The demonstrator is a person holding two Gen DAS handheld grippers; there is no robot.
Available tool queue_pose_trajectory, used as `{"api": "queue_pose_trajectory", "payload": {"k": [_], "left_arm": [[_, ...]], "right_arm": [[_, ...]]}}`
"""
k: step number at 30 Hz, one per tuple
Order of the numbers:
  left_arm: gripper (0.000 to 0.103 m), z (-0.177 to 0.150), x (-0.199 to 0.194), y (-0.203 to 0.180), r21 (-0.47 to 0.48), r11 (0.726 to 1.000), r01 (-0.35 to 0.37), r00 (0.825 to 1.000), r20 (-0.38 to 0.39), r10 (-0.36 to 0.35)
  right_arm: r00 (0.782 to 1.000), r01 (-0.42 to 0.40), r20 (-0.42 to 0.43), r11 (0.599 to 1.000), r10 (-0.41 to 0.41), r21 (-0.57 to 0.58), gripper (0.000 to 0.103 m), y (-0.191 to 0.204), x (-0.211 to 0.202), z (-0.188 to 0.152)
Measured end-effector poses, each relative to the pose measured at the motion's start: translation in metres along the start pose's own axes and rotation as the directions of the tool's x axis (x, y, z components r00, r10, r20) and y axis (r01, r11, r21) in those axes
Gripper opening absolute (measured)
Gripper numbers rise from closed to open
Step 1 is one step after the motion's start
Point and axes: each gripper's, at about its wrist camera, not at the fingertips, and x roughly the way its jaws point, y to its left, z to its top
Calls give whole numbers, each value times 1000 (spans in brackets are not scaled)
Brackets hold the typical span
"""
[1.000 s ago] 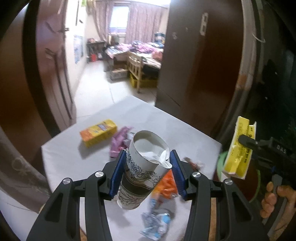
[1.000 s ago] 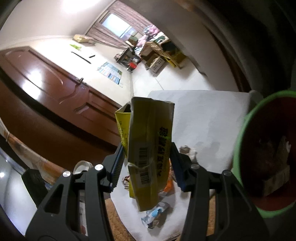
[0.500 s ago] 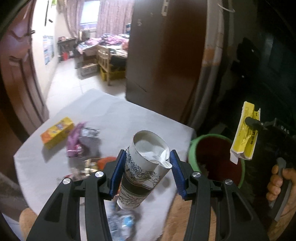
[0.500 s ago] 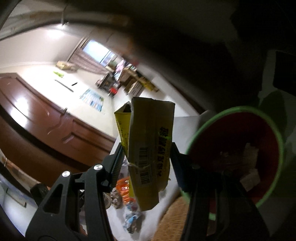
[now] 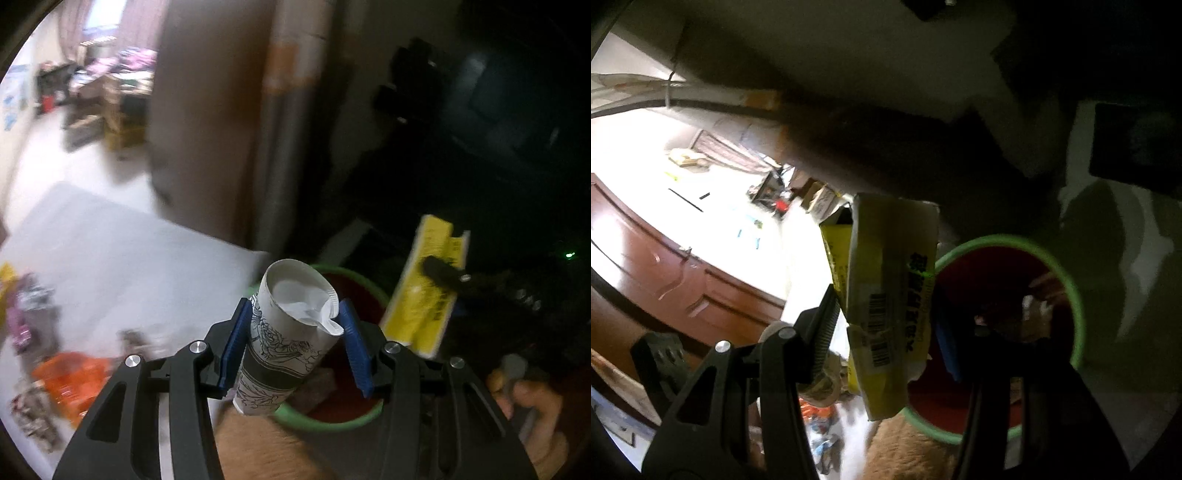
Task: Collect trash
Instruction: 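Open the right tool over the bin while the left tool releases the cup, then grasp crumpled newspaper with the left tool while the right tool grasps the orange snack bag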
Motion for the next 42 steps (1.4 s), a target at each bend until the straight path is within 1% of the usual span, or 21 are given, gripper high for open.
{"api": "queue_pose_trajectory", "payload": {"k": [1, 2, 3, 6, 8, 10, 14, 16, 19, 22, 23, 25, 27, 29, 31, 33, 34, 35, 36, 40, 42], "left_arm": [[64, 2, 3, -4, 12, 1000, -6, 1000, -4, 6], [82, 4, 5, -8, 26, 999, -31, 1000, 2, 31], [84, 5, 3, -10, 28, 998, -54, 998, 26, 53], [84, -1, -5, -3, 8, 999, -41, 998, 41, 40], [84, -7, -15, 9, -5, 998, -70, 997, 33, 70], [84, -12, -27, 23, -23, 995, -95, 994, 47, 96], [84, -27, -54, 57, -55, 979, -196, 978, 56, 200], [84, -37, -69, 80, -80, 965, -250, 965, 59, 255], [83, -54, -94, 124, -134, 923, -361, 928, 47, 370], [83, -79, -113, 174, -215, 861, -461, 880, 18, 475], [82, -90, -117, 193, -260, 833, -488, 864, -14, 502], [82, -106, -119, 223, -344, 787, -513, 850, -78, 520], [82, -118, -119, 246, -409, 755, -513, 850, -117, 514], [82, -128, -114, 260, -447, 737, -507, 854, -145, 500], [82, -133, -105, 269, -474, 730, -492, 863, -159, 479], [82, -138, -91, 279, -478, 735, -480, 873, -179, 453], [73, -140, -83, 283, -476, 735, -483, 873, -196, 447], [54, -146, -75, 288, -475, 731, -490, 871, -232, 433], [50, -150, -71, 291, -483, 734, -478, 878, -244, 412], [40, -155, -84, 289, -502, 748, -435, 899, -196, 391], [40, -153, -96, 287, -509, 746, -429, 899, -161, 407]], "right_arm": [[1000, 28, 9, 1000, -28, 2, 53, -2, -2, 1], [999, 48, 13, 999, -48, 6, 63, -4, -4, 1], [998, 64, 14, 998, -64, 15, 71, -6, -5, 2], [996, 82, 25, 997, -82, 1, 71, -2, -6, 0], [995, 92, 26, 995, -92, -22, 71, 5, -4, -2], [997, 72, 16, 997, -71, -40, 71, 14, 2, -5], [998, 51, -33, 994, -54, -93, 71, 37, 22, -13], [997, 30, -73, 993, -39, -115, 71, 51, 36, -21], [992, 8, -125, 989, -26, -148, 71, 69, 52, -33], [983, -16, -183, 981, -20, -191, 71, 91, 70, -48], [981, -22, -195, 979, -18, -201, 71, 96, 74, -52], [974, -35, -226, 973, -17, -227, 71, 109, 84, -62], [967, -45, -253, 967, -21, -252, 71, 121, 91, -73], [958, -56, -285, 958, -28, -282, 71, 134, 101, -82], [950, -62, -311, 949, -39, -309, 71, 145, 107, -93], [941, -66, -334, 941, -52, -333, 73, 155, 112, -104], [935, -72, -351, 935, -58, -348, 73, 161, 115, -111], [930, -79, -362, 930, -61, -360, 73, 165, 118, -115], [926, -84, -371, 924, -66, -374, 73, 170, 120, -121], [908, -97, -409, 903, -92, -419, 73, 183, 129, -139], [897, -100, -428, 892, -111, -441, 73, 188, 137, -147]]}}
